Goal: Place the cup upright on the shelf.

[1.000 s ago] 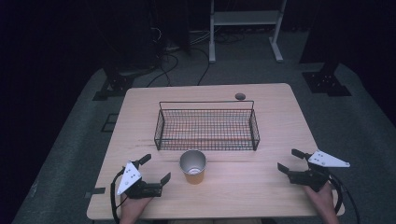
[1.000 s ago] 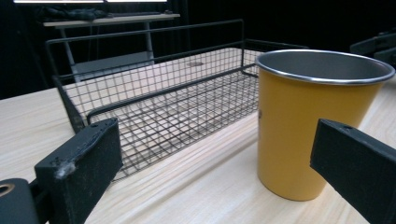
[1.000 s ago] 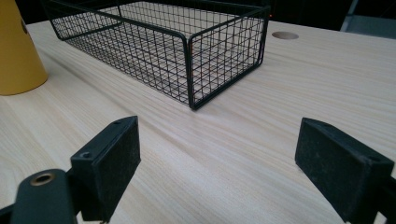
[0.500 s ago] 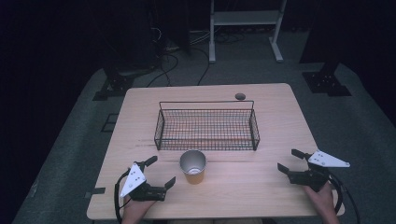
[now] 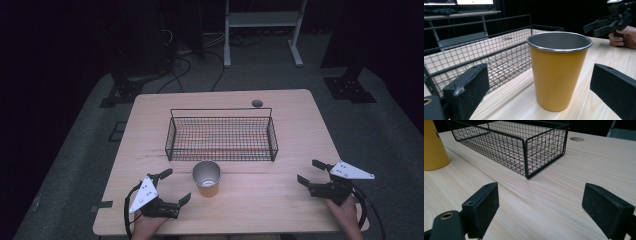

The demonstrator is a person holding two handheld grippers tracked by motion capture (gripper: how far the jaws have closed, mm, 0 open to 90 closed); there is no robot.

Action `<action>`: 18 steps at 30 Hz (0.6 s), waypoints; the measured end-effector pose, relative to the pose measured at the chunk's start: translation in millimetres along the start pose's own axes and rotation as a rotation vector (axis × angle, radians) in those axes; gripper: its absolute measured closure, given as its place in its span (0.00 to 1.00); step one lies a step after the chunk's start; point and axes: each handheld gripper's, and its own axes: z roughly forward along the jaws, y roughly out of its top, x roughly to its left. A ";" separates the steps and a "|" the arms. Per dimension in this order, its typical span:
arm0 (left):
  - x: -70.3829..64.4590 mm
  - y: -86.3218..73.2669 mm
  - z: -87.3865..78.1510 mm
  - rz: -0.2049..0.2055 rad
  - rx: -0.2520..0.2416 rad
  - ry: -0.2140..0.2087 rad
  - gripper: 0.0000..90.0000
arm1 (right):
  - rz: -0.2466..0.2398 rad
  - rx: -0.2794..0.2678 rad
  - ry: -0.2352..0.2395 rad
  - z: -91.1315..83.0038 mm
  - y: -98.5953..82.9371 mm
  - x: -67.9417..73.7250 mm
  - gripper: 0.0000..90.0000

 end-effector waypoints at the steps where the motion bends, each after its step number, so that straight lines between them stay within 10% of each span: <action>1: -0.5 0.0 0.6 0.001 0.001 0.000 0.02 | -0.001 0.001 0.000 0.1 0.0 0.2 0.15; 18: -18.0 -1.5 20.8 0.011 0.014 -0.041 0.02 | -0.001 0.001 -0.001 0.2 0.0 0.2 0.15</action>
